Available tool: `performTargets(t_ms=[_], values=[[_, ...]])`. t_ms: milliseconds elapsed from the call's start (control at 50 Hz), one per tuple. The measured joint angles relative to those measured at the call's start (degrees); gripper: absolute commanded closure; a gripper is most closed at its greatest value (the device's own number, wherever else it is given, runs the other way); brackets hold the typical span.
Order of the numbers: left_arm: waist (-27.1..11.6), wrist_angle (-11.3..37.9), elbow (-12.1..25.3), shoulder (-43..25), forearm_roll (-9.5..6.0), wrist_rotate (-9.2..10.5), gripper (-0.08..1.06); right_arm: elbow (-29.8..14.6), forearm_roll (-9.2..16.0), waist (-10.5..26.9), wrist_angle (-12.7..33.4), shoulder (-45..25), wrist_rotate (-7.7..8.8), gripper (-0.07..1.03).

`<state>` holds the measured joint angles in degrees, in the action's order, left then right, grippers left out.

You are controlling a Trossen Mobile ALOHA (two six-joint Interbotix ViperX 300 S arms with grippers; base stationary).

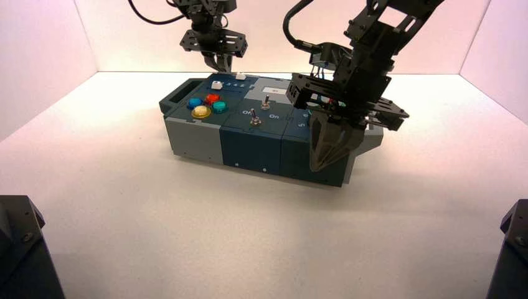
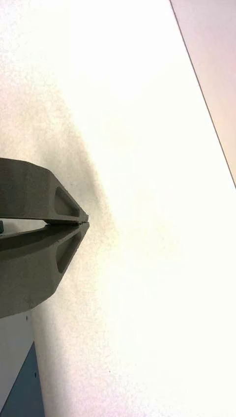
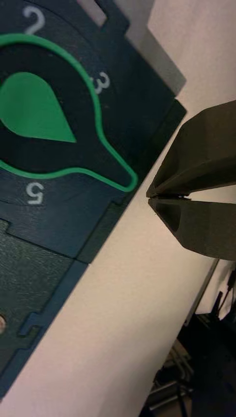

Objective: Rotate the box counterclockwise.

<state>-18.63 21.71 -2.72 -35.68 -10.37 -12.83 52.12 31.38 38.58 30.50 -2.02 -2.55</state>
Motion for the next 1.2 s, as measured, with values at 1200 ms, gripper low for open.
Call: performTargets(t_ms=[1200], values=[[-1.0, 0.7, -3.6, 2.4, -0.44, -1.05, 1.01, 0.0, -5.4, -5.1, -2.7, -0.9, -1.85, 0.98]])
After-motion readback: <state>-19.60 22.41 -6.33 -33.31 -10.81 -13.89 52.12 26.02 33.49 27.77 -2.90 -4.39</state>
